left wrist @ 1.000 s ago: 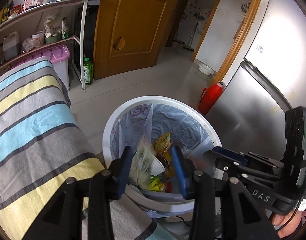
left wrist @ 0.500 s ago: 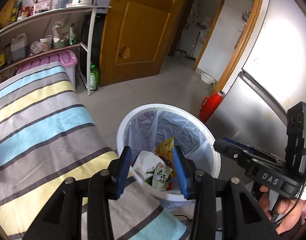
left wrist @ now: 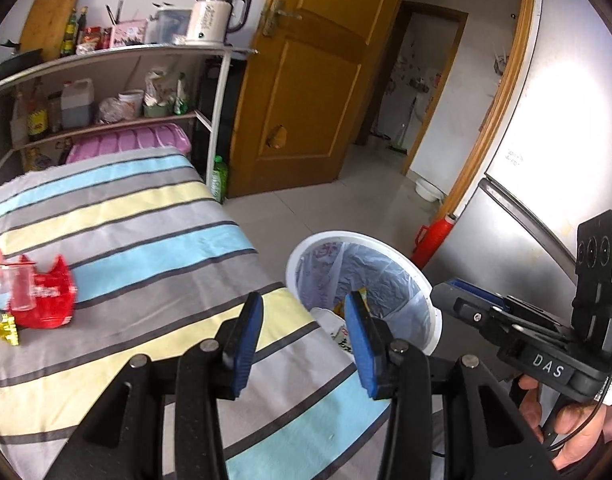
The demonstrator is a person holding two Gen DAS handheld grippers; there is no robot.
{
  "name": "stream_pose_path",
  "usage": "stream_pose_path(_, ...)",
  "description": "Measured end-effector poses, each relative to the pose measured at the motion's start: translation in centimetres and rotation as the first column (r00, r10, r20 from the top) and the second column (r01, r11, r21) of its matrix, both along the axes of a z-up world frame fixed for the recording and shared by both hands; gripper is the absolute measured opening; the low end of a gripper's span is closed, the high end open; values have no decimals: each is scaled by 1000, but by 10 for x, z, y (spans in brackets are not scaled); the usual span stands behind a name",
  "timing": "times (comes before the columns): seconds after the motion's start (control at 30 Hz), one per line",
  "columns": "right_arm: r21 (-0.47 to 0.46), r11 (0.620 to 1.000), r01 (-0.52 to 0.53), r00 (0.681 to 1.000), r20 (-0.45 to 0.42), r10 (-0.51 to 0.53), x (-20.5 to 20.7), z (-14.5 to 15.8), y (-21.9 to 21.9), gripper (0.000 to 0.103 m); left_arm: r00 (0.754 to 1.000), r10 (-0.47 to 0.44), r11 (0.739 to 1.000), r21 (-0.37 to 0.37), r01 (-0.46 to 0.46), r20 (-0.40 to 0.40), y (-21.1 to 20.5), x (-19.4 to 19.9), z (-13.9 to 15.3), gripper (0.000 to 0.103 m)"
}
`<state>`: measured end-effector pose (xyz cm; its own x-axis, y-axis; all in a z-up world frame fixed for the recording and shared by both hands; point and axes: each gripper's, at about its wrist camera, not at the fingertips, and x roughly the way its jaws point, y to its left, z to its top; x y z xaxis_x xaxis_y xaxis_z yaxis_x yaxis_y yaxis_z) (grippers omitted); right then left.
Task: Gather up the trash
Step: 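Move both tools back toward the gold candy bar and plastic cup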
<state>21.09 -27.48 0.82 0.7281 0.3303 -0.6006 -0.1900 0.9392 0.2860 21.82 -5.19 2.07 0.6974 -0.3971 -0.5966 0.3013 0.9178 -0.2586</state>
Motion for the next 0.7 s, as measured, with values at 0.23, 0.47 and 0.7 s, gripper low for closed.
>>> stream_pose_path(0.23, -43, 996, -72, 997, 14, 73, -14, 9, 38, 33, 997, 56, 998, 2, -56, 45, 29, -25, 9, 44)
stream_pose_path(0.47, -43, 993, -114, 993, 4, 115, -23, 8, 58, 33, 992, 112, 994, -2, -112, 62, 57, -44, 11, 44)
stream_pose_path(0.7, -53, 978, -202, 979, 0, 202, -32, 4, 88, 33, 981, 183, 983, 4, -184, 67, 86, -65, 4, 44)
